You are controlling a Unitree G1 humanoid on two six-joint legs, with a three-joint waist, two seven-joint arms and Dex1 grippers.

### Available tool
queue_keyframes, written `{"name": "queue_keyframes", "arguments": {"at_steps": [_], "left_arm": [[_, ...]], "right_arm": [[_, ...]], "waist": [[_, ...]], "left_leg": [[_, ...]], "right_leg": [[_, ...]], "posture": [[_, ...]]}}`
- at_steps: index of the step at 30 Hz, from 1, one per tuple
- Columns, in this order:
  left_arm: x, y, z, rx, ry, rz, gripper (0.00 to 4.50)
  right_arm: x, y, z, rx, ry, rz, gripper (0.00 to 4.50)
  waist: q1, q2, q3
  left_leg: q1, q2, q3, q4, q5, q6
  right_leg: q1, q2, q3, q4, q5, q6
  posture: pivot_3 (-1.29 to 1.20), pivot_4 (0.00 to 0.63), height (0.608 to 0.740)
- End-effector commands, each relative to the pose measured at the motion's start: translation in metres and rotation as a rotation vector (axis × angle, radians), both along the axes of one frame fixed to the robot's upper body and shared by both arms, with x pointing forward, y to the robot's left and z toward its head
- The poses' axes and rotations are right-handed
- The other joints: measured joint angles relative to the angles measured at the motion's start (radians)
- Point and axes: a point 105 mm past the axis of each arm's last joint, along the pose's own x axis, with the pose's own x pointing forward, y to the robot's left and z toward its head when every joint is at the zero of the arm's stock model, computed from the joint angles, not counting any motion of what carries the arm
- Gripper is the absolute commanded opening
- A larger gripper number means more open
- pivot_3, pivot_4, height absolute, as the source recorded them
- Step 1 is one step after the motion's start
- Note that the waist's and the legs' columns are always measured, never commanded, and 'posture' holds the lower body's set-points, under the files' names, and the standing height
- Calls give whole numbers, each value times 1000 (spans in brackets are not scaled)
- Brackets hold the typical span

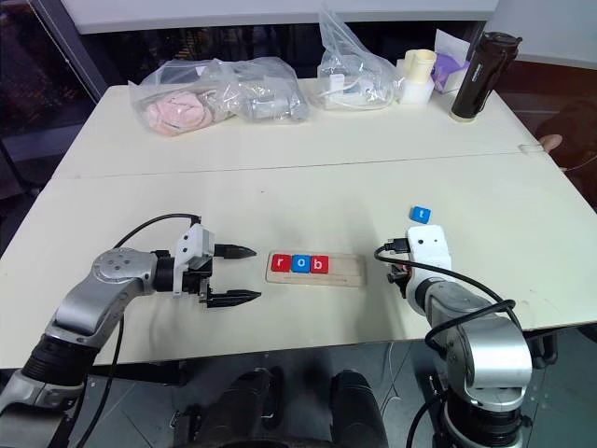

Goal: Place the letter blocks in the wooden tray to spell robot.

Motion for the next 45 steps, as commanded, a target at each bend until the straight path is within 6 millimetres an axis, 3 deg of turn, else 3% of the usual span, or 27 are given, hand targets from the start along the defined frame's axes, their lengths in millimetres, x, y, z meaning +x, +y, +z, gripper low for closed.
{"name": "queue_keyframes", "arguments": {"at_steps": [1,3,4,8,11,14,20,35,38,43,45], "left_arm": [[2,-2,8,-8,-34,-15,4500],[2,-1,7,-6,-34,-14,4500],[2,-1,7,-4,-33,-14,4500],[3,-1,7,-6,-35,-12,4500],[4,-3,8,-10,-38,-11,4500],[4,-3,8,-12,-41,-11,4500],[3,-3,8,-13,-45,-5,4500],[1,-3,8,-10,-51,-4,4500],[1,-3,8,-11,-51,-4,4500],[1,-2,7,-10,-49,1,4500],[1,-3,7,-12,-48,3,4500]], "right_arm": [[1,-3,12,-11,-42,10,3311],[3,0,15,-15,-35,66,4339],[6,6,21,-37,-44,168,4434],[5,18,43,-145,-72,620,4434],[8,3,48,-284,-84,863,4434],[9,-10,39,-407,-49,1036,4434],[13,-27,23,-360,15,1143,4434],[19,-50,-4,-312,79,1099,4434],[21,-52,-4,-314,76,1083,3663],[23,-43,5,-302,38,1100,1122],[26,-40,11,-332,16,1114,1119]], "waist": [[0,0,0],[0,0,0],[0,0,0],[0,0,0],[1,-1,1],[1,-1,1],[2,-1,1],[22,-1,1],[22,-1,1],[22,-1,1],[22,-1,1]], "left_leg": [[0,0,0,0,0,0],[0,0,0,0,0,0],[0,0,0,0,0,0],[0,0,0,0,0,0],[0,0,0,0,-1,1],[1,0,-1,1,-1,2],[0,0,0,1,-2,4],[0,0,-1,2,-3,3],[1,0,-1,3,-3,3],[0,0,-1,5,-3,3],[0,0,-1,5,-3,3]], "right_leg": [[0,0,0,0,0,0],[0,0,0,0,0,0],[0,0,0,0,0,0],[1,-1,-1,-2,0,0],[5,-1,-4,-5,-1,1],[8,-1,-7,-10,-1,1],[8,-2,-6,-13,1,2],[9,-2,-5,-14,1,0],[10,-2,-5,-14,0,-1],[10,-2,-4,-14,1,-1],[10,-2,-4,-14,1,-1]], "posture": [[0,150,725],[0,150,725],[0,150,725],[0,150,725],[0,150,725],[0,150,725],[0,150,725],[0,150,725],[0,150,725],[0,150,725],[0,150,725]]}}
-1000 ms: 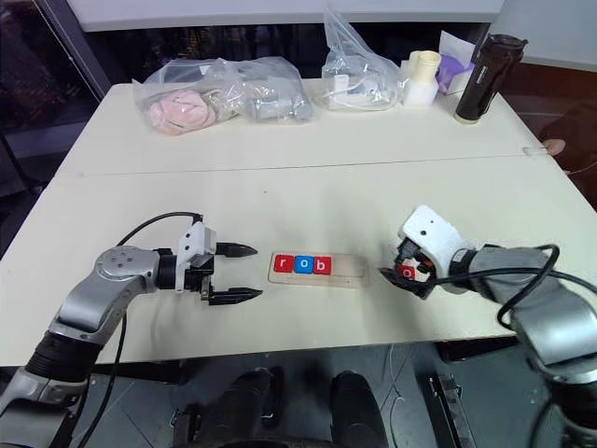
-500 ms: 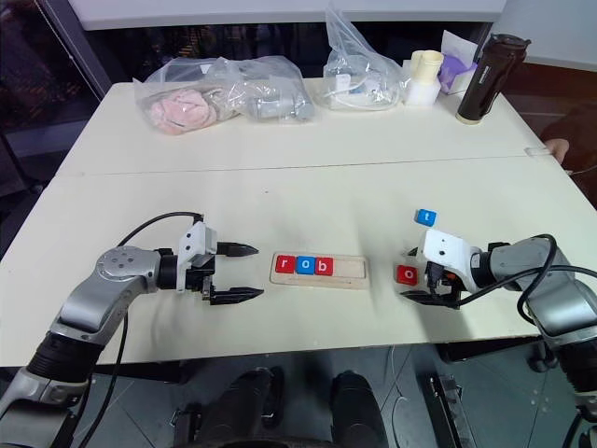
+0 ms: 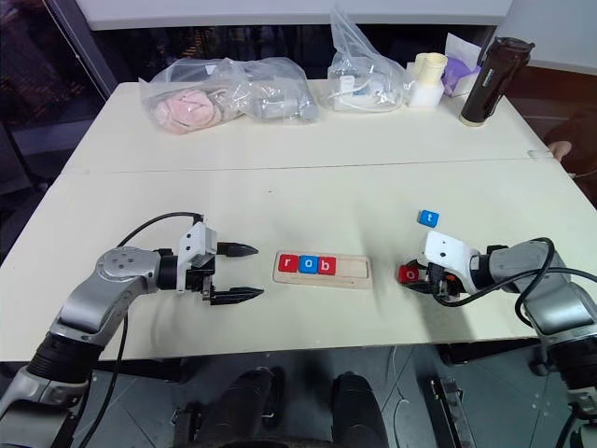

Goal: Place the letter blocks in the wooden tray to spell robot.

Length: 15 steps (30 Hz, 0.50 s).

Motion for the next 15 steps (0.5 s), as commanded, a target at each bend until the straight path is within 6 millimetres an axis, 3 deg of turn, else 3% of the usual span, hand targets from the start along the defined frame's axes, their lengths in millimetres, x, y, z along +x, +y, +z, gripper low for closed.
{"name": "queue_keyframes", "arguments": {"at_steps": [1,8,15], "left_arm": [[-2,-1,8,-7,-43,-13,4500],[-2,-2,8,-11,-42,-9,4500],[-3,-2,8,-13,-45,-6,4500]], "right_arm": [[7,7,17,-21,-81,34,1119],[12,49,48,-20,-168,214,1119],[15,84,44,8,-158,304,1119]], "waist": [[0,0,0],[0,1,1],[2,1,1]], "left_leg": [[0,0,0,0,0,0],[0,0,0,-1,0,0],[-1,0,0,0,-1,1]], "right_leg": [[0,0,0,0,0,0],[-1,0,1,0,0,0],[-1,0,1,-1,1,3]], "posture": [[0,150,725],[0,150,725],[0,150,725]]}}
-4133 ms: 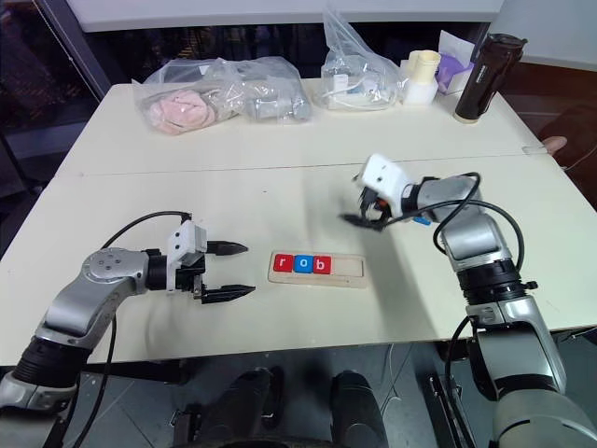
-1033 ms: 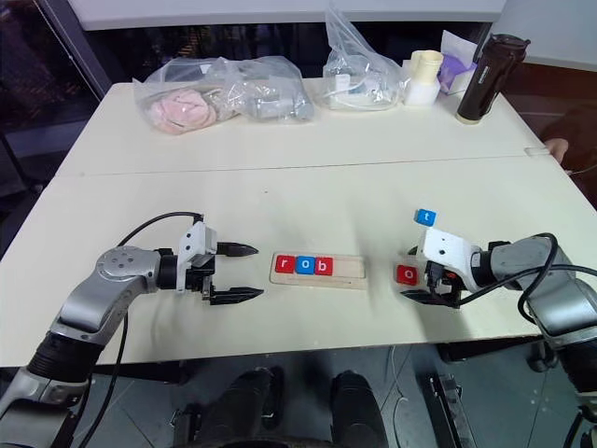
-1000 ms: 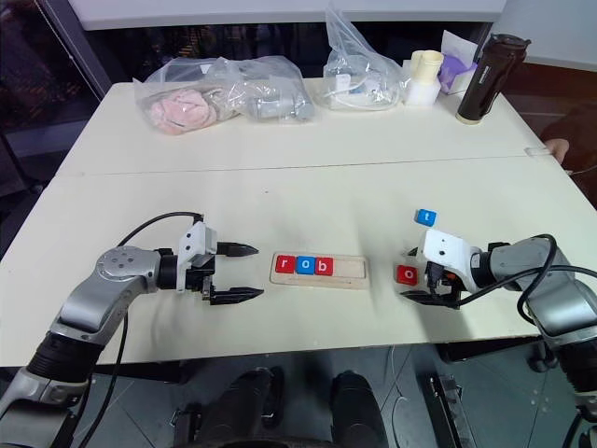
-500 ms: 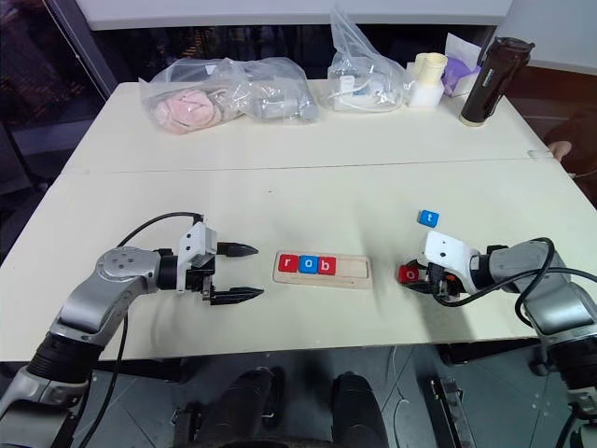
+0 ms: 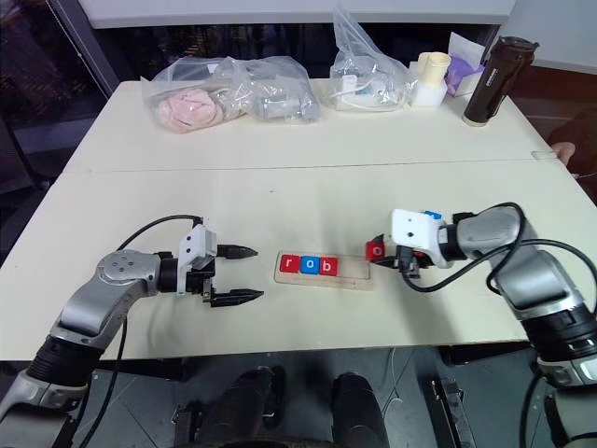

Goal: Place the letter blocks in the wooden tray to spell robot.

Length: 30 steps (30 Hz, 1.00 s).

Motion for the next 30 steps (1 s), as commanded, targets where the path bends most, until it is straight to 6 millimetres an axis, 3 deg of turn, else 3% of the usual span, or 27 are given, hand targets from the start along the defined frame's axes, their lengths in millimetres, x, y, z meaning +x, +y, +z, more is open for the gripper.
{"name": "queue_keyframes", "arguments": {"at_steps": [1,12,30], "left_arm": [[-2,-2,11,-8,-50,-13,4500],[-5,-1,10,-8,-48,2,4500],[-7,-2,9,-8,-45,1,4500]], "right_arm": [[1,11,4,-3,-24,33,1119],[-5,29,-9,32,19,44,1119],[-3,29,-20,28,39,11,1119]], "waist": [[0,0,0],[-1,0,0],[-1,0,0]], "left_leg": [[0,0,0,0,0,0],[0,0,0,0,0,0],[0,0,0,0,0,0]], "right_leg": [[0,0,0,0,0,0],[0,0,0,0,0,0],[0,1,0,0,0,0]], "posture": [[0,150,725],[0,150,725],[0,150,725]]}}
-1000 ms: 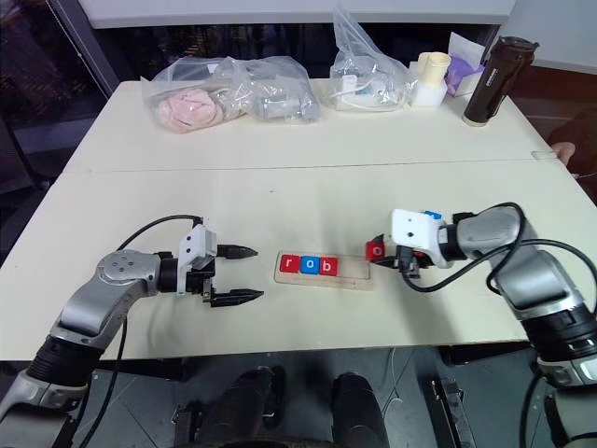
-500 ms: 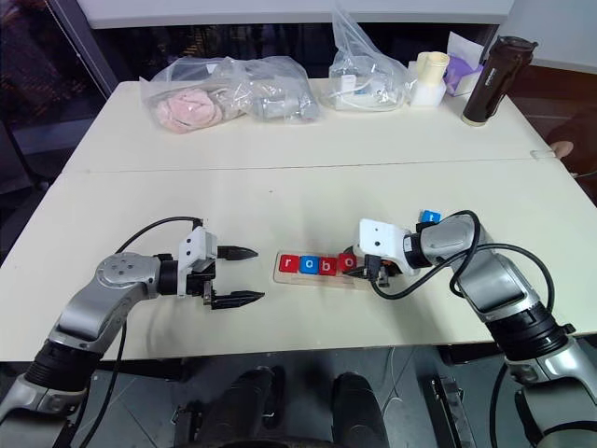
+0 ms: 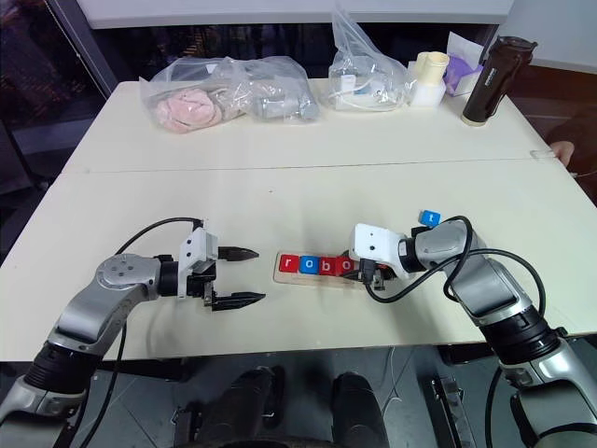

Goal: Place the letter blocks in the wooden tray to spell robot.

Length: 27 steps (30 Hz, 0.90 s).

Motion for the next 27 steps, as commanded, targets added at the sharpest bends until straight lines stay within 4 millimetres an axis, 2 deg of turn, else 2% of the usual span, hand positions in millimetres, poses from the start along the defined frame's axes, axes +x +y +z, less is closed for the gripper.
{"name": "queue_keyframes", "arguments": {"at_steps": [1,18,24,25,27], "left_arm": [[-1,0,10,-6,-40,-8,4500],[0,-1,11,-4,-44,-15,4500],[0,-2,11,-5,-44,-16,4500],[0,-2,11,-5,-43,-15,4500],[0,-2,11,-5,-43,-16,4500]], "right_arm": [[1,0,3,6,-14,-2,1119],[2,-2,-2,1,-10,-13,1119],[2,3,2,19,-12,-5,4243],[2,3,2,19,-13,-5,4444],[1,3,3,20,-13,-5,4444]], "waist": [[0,0,0],[0,0,0],[0,0,0],[0,0,0],[0,0,0]], "left_leg": [[0,0,0,0,0,0],[0,0,0,0,0,0],[0,0,0,0,0,0],[0,0,0,0,0,0],[0,0,0,0,0,0]], "right_leg": [[0,0,0,0,0,0],[0,0,0,0,0,0],[0,0,0,0,0,0],[0,0,0,0,0,0],[0,0,0,0,0,0]], "posture": [[0,150,725],[0,150,725],[0,150,725],[0,150,725],[0,150,725]]}}
